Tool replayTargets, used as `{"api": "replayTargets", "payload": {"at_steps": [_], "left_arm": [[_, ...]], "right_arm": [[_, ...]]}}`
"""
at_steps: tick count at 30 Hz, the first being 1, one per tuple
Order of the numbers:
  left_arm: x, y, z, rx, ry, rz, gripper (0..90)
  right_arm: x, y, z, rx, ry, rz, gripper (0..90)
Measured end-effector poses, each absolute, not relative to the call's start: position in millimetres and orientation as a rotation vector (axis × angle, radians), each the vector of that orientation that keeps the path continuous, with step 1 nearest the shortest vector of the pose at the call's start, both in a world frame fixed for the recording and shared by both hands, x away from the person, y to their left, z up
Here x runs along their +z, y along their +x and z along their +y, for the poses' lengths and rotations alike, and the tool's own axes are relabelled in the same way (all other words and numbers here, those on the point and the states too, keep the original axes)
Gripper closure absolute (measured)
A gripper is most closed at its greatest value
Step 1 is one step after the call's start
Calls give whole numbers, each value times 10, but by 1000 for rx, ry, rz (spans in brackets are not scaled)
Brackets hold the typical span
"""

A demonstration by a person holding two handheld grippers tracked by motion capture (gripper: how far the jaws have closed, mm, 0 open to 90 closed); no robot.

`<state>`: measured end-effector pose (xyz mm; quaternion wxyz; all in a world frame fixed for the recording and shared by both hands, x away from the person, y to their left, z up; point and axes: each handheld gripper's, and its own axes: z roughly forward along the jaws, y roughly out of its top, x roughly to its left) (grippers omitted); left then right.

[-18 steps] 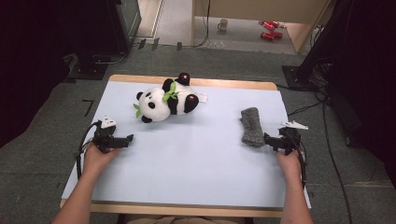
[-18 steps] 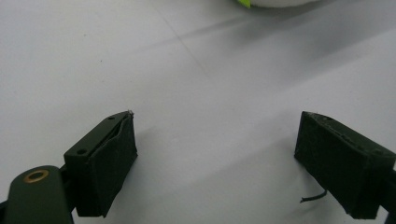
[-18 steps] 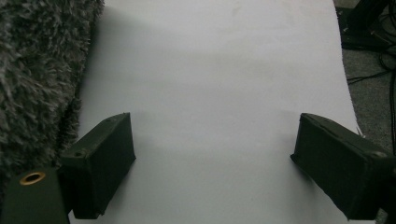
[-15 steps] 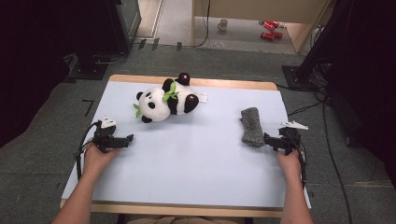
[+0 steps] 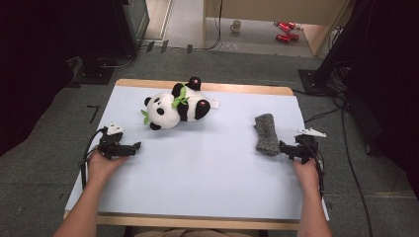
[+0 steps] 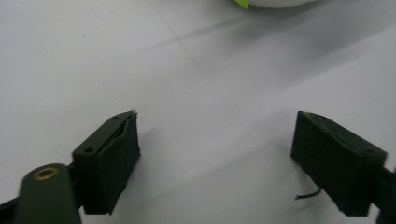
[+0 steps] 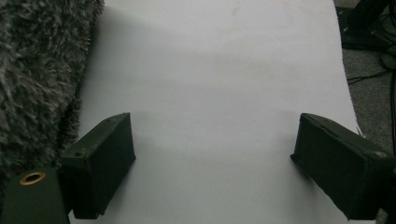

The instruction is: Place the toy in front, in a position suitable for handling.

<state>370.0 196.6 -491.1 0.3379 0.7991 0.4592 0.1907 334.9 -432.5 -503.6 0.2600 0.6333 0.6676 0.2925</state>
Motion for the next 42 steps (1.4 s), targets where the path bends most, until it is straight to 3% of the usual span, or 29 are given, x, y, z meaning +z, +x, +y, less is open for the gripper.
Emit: {"api": "replayTargets", "payload": {"at_steps": [6, 18, 22, 42], "left_arm": [[-4729, 3708, 1928, 443, 2045, 1174, 307], [-4429, 3794, 1626, 380, 2017, 1060, 257], [-4372, 3828, 1493, 421, 2055, 1035, 253], [-3819, 3980, 1091, 315, 2013, 884, 258]], "right_arm": [[-5036, 3349, -4325, 793, 1716, 1808, 115], [-5037, 3349, -4327, 793, 1717, 1809, 115], [-5037, 3349, -4327, 793, 1716, 1808, 115], [-5035, 3343, -4313, 784, 1721, 1797, 115]]}}
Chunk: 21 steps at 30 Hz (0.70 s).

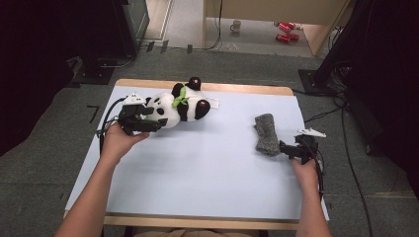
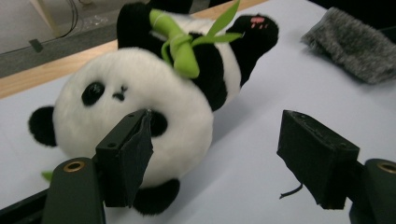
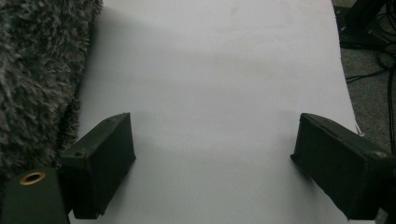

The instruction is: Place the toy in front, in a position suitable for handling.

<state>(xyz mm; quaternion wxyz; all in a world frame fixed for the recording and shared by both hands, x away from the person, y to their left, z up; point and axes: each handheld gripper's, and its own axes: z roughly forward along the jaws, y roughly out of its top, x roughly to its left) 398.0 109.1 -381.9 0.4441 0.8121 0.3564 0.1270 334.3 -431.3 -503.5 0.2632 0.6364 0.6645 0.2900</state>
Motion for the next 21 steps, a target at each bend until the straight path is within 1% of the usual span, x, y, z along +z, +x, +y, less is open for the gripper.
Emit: {"api": "replayTargets", "payload": {"at_steps": [3, 13, 17, 21], "left_arm": [[-3801, 4054, 1035, 321, 2024, 884, 258], [-3785, 4334, 867, 277, 2005, 892, 265], [-3812, 4433, 742, 305, 2038, 875, 265], [-3857, 4546, 670, 285, 2028, 894, 267]], "right_arm": [[-5035, 3342, -4311, 783, 1721, 1796, 115], [-5032, 3311, -4288, 773, 1742, 1767, 120], [-5033, 3296, -4271, 768, 1750, 1751, 123], [-5034, 3287, -4269, 768, 1753, 1747, 124]]}}
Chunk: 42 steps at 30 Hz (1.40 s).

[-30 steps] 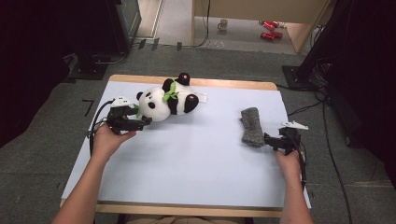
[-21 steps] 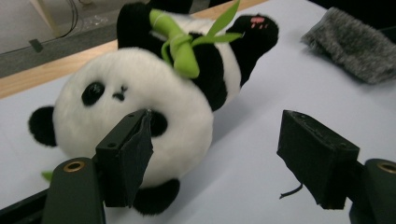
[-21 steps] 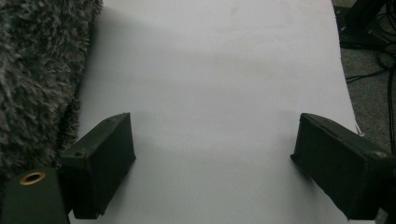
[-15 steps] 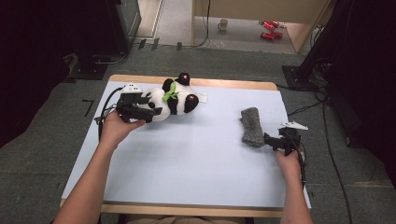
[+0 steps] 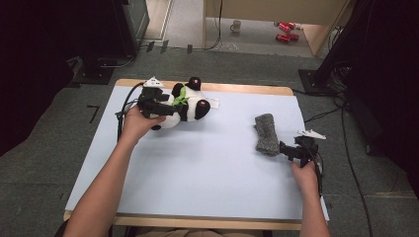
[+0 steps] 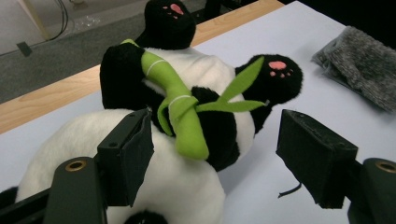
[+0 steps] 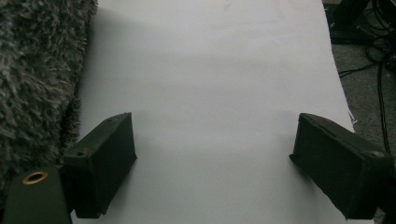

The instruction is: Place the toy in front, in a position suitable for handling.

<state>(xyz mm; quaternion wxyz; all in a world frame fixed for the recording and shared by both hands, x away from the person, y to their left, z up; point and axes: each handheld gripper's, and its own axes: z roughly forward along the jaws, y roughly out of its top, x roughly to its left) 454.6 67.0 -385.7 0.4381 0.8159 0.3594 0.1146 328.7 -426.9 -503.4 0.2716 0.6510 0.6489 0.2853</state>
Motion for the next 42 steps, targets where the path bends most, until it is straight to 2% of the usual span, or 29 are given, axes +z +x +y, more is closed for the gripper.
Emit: {"api": "replayTargets", "payload": {"at_steps": [3, 10, 13, 16, 25, 28, 36, 42], "left_arm": [[-3916, 4618, 615, 267, 2030, 893, 309], [-4069, 4720, 521, 305, 2030, 904, 312], [-4106, 4730, 492, 333, 2041, 898, 370], [-4129, 4740, 466, 334, 2039, 896, 389], [-4158, 4711, 431, 353, 2082, 895, 589], [-4151, 4706, 456, 300, 2041, 947, 637], [-3955, 4613, 483, 259, 2020, 969, 665], [-3823, 4394, 452, 192, 2007, 943, 665]], "right_arm": [[-5035, 3283, -4266, 766, 1748, 1746, 125], [-5035, 3281, -4267, 770, 1753, 1745, 125], [-5036, 3277, -4267, 773, 1753, 1743, 126], [-5036, 3272, -4263, 773, 1754, 1742, 126], [-5035, 3267, -4260, 770, 1755, 1742, 127], [-5035, 3265, -4259, 770, 1755, 1741, 127], [-5034, 3266, -4264, 773, 1762, 1741, 125], [-5034, 3268, -4269, 777, 1765, 1744, 122]]}}
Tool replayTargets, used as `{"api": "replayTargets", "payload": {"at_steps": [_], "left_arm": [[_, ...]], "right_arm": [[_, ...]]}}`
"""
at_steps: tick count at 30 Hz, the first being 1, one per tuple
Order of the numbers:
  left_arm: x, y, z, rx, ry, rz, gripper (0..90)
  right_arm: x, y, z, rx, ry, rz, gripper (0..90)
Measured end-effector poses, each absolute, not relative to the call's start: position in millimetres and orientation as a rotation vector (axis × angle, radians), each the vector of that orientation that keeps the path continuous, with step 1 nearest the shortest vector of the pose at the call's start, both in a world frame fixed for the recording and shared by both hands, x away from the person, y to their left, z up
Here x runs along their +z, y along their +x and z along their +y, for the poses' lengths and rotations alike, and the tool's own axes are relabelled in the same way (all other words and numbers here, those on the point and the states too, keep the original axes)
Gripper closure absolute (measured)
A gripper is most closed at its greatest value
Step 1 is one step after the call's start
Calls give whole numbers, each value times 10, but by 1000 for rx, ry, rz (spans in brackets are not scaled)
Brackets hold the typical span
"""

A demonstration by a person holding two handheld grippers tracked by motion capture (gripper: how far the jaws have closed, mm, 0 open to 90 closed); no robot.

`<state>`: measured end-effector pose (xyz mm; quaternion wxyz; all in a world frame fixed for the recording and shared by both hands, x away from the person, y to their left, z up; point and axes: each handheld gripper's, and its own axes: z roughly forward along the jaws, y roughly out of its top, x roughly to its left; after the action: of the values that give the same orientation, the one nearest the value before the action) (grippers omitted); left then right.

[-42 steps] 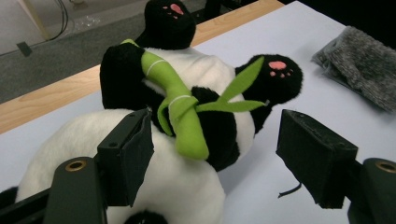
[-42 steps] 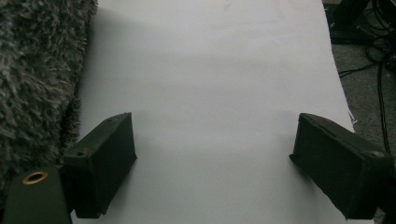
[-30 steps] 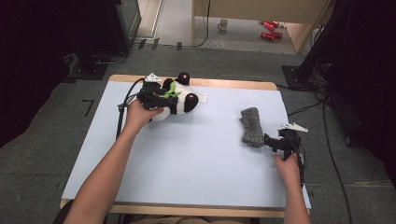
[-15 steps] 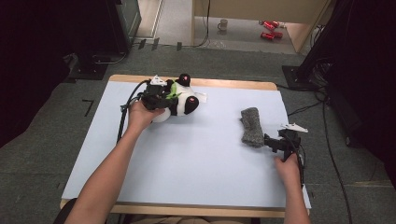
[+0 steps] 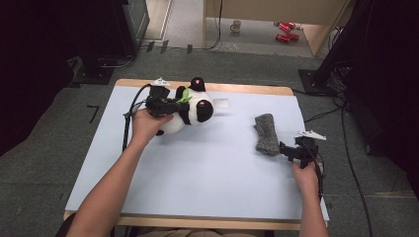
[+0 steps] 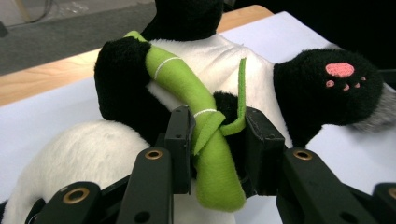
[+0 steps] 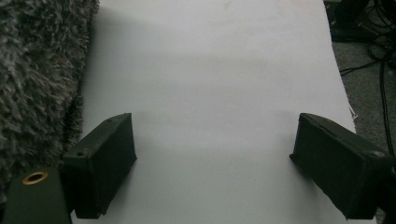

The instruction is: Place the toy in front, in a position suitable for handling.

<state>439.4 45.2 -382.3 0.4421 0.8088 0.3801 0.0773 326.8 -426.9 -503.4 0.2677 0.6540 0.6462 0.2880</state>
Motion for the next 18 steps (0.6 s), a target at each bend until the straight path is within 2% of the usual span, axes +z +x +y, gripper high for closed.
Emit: {"api": "replayTargets", "payload": {"at_steps": [7, 18], "left_arm": [[-3732, 4075, 337, 185, 2068, 904, 662], [-3760, 3615, 208, 96, 2086, 888, 656]], "right_arm": [[-5035, 3270, -4266, 773, 1764, 1747, 119], [-5037, 3273, -4262, 771, 1761, 1747, 118]]}}
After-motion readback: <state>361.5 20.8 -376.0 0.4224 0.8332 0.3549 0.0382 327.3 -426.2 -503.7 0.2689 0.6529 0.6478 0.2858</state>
